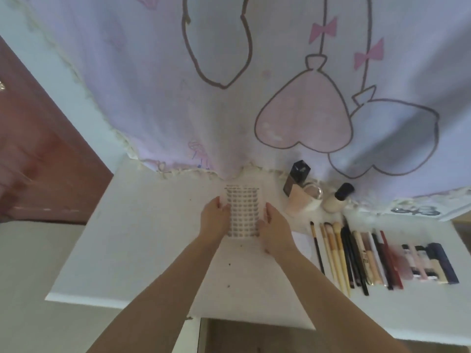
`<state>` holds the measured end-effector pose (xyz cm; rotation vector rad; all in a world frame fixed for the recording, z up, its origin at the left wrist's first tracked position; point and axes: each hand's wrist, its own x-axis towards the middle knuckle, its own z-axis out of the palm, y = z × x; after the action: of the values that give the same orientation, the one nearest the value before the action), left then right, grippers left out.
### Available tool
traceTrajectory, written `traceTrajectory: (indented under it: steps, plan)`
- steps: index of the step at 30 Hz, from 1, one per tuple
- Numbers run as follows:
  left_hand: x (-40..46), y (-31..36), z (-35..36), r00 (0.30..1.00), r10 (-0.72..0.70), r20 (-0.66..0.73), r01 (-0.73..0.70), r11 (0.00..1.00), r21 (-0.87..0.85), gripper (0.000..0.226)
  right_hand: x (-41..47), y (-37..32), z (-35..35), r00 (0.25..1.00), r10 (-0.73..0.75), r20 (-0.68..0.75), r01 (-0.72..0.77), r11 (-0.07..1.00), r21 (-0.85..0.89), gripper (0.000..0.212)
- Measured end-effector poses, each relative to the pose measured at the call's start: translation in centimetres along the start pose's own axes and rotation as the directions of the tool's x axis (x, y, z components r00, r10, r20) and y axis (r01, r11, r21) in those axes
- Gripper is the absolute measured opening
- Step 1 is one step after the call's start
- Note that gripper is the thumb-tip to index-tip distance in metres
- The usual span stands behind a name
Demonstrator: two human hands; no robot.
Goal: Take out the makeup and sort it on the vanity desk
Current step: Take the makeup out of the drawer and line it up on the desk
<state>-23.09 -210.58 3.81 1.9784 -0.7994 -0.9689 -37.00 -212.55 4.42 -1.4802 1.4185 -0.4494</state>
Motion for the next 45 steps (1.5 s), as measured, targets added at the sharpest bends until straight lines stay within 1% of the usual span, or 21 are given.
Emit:
traceTrajectory:
  steps: [2, 4, 6, 10, 15, 16, 19, 23, 25, 29, 31, 32, 33, 35, 37, 38, 40, 42, 43, 44, 45]
  plan:
    - [3.2, 0.6, 1.7, 0.999, -0.011, 0.041, 0.008, 0.996, 0.084, 0.043, 2.7, -0.2, 0.9, 0.994, 0.038, -0.101, -0.044, 0.998, -0.052, 0.048]
    - [5.3, 0.7, 3.1, 0.995, -0.006, 0.096, -0.007, 0.991, 0.136, 0.054, 4.8, -0.2, 1.4, 0.984, 0.016, -0.178, -0.033, 0.995, -0.092, 0.036]
    - [6.3, 0.3, 4.0, 0.991, 0.032, 0.127, -0.049, 0.990, 0.130, 0.059, 6.3, 0.0, 1.9, 0.979, 0.026, -0.203, -0.049, 0.993, -0.109, 0.032]
    - [6.8, -0.5, 4.9, 0.980, 0.135, 0.147, -0.153, 0.981, 0.122, 0.063, 7.7, 0.9, 2.5, 0.990, 0.011, -0.139, -0.045, 0.969, -0.244, 0.045]
    - [6.5, -0.7, 4.3, 0.960, 0.135, 0.246, -0.173, 0.975, 0.140, 0.067, 6.8, 1.0, 2.3, 0.996, 0.064, -0.069, -0.081, 0.954, -0.288, 0.056]
    - [6.3, -0.6, 3.9, 0.957, 0.122, 0.264, -0.161, 0.978, 0.133, 0.067, 6.2, 0.9, 2.1, 0.997, 0.052, -0.057, -0.066, 0.956, -0.285, 0.056]
    - [4.0, -0.5, 2.8, 0.959, 0.100, 0.265, -0.140, 0.980, 0.140, 0.062, 3.2, 0.8, 1.6, 0.996, -0.086, -0.034, 0.072, 0.949, -0.305, 0.053]
    - [-3.1, -1.7, 2.5, 0.958, 0.172, 0.227, -0.209, 0.966, 0.151, 0.057, -2.4, 1.8, 0.3, 0.980, -0.198, 0.006, 0.195, 0.955, -0.225, 0.041]
    - [-7.6, -3.3, 3.1, 0.964, 0.133, 0.231, -0.175, 0.969, 0.175, 0.054, -5.7, 3.1, -1.0, 0.982, -0.181, 0.053, 0.188, 0.960, -0.209, 0.035]
    - [-16.7, -6.2, 5.5, 0.939, 0.000, 0.345, -0.051, 0.989, 0.139, 0.041, -13.0, 8.3, -4.3, 0.982, 0.003, 0.187, 0.022, 0.991, -0.132, 0.028]
    - [-20.5, -7.8, 7.2, 0.906, -0.111, 0.409, 0.099, 0.994, 0.050, 0.030, -16.5, 12.0, -5.9, 0.968, 0.105, 0.226, -0.089, 0.993, -0.079, 0.026]
    - [-22.4, -8.7, 8.1, 0.877, -0.201, 0.436, 0.230, 0.973, -0.012, 0.025, -18.3, 13.9, -6.6, 0.951, 0.187, 0.247, -0.194, 0.981, 0.005, 0.025]
    - [-24.3, -9.8, 9.0, 0.836, -0.305, 0.457, 0.369, 0.928, -0.056, 0.023, -20.0, 16.0, -7.4, 0.918, 0.287, 0.273, -0.320, 0.943, 0.086, 0.023]
    - [-27.6, -12.1, 10.2, 0.747, -0.480, 0.460, 0.570, 0.819, -0.070, 0.023, -23.1, 19.9, -8.7, 0.808, 0.493, 0.323, -0.562, 0.809, 0.171, 0.020]
    - [-29.6, -14.0, 11.1, 0.678, -0.585, 0.445, 0.691, 0.714, -0.114, 0.019, -25.3, 23.3, -9.7, 0.708, 0.632, 0.315, -0.703, 0.673, 0.230, 0.015]
    - [-30.0, -14.4, 11.4, 0.644, -0.624, 0.443, 0.746, 0.640, -0.183, 0.018, -25.8, 24.8, -10.1, 0.686, 0.666, 0.294, -0.727, 0.614, 0.307, 0.014]
    - [-29.7, -14.4, 11.4, 0.581, -0.685, 0.440, 0.805, 0.401, -0.438, 0.033, -25.6, 26.7, -10.9, 0.685, 0.679, 0.265, -0.689, 0.484, 0.540, 0.010]
    - [-29.2, -13.9, 11.4, 0.554, -0.677, 0.484, 0.741, 0.136, -0.658, 0.046, -24.8, 27.3, -11.3, 0.702, 0.663, 0.261, -0.561, 0.288, 0.777, 0.015]
    - [-29.0, -13.7, 11.4, 0.555, -0.664, 0.502, 0.697, 0.041, -0.716, 0.050, -24.4, 27.4, -11.4, 0.698, 0.670, 0.255, -0.493, 0.191, 0.849, 0.015]
    - [-29.0, -13.4, 11.4, 0.560, -0.658, 0.504, 0.658, -0.016, -0.753, 0.054, -24.1, 27.5, -11.6, 0.688, 0.680, 0.254, -0.452, 0.127, 0.883, 0.015]
    - [-29.0, -13.4, 11.5, 0.561, -0.656, 0.505, 0.637, -0.049, -0.770, 0.058, -23.9, 27.6, -11.7, 0.679, 0.686, 0.260, -0.444, 0.103, 0.890, 0.020]
